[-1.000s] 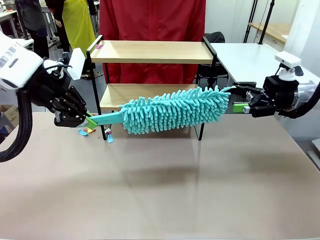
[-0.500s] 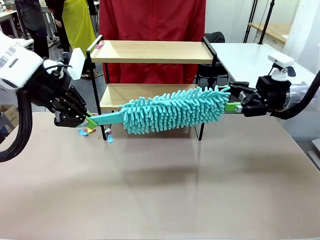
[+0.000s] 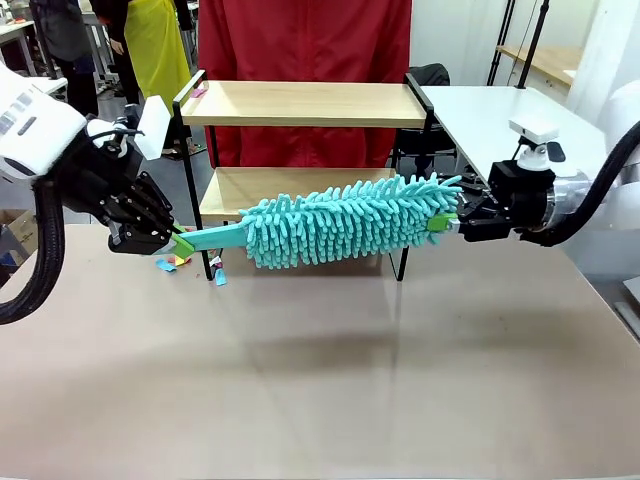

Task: Clean the shelf.
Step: Hand the Duster back to the human.

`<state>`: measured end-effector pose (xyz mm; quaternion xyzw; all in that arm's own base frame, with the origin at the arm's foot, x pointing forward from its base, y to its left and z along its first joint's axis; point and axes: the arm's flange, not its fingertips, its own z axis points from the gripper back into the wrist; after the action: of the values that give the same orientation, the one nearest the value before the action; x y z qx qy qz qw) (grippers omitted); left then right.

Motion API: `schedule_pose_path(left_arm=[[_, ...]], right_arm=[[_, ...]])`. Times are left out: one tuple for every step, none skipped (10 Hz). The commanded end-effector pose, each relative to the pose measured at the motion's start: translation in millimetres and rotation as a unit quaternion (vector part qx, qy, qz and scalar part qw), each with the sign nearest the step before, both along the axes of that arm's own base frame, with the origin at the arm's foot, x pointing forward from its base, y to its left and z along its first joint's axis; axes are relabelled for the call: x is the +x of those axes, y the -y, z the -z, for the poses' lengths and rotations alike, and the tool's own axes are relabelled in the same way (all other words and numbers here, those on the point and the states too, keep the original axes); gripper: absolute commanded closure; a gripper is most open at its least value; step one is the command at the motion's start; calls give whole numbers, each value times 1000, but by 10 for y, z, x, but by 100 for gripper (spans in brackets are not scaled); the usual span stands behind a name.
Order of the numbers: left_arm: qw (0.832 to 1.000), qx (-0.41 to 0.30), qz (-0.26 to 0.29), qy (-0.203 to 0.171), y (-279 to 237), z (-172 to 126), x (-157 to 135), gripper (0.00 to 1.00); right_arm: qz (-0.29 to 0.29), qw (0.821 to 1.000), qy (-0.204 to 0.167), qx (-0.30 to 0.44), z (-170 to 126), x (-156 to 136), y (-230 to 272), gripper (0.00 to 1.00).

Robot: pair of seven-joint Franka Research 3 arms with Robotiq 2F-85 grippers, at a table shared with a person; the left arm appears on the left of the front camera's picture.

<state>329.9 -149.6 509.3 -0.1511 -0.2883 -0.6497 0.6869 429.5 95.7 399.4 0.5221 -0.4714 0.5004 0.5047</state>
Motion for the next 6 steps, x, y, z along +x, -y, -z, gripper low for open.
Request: schedule_pose_path(left_arm=[[1000,-7,-1,-3,-4,-23,-14,87],[1000,-7,-1,-3,-4,-23,-14,87],[1000,-7,-1,-3,-4,-23,-14,87],[1000,-7,-1,-3,-4,-23,-14,87],[1000,-7,-1,-3,-4,-23,-14,87],[1000,-7,-1,-3,-4,-23,-14,87]], right_arm=[[3,1000,-23,2,-8,31,-162,0],[-3,1000,-25,3,-9,52,-224,0],[-8,1000,-28,-1,-5,69,-269,0],[-10,999,-31,-1,3,92,-315,0],[-15,999,-32,-1,9,95,-344,0],[-17,999,-31,-1,-1,101,-367,0]])
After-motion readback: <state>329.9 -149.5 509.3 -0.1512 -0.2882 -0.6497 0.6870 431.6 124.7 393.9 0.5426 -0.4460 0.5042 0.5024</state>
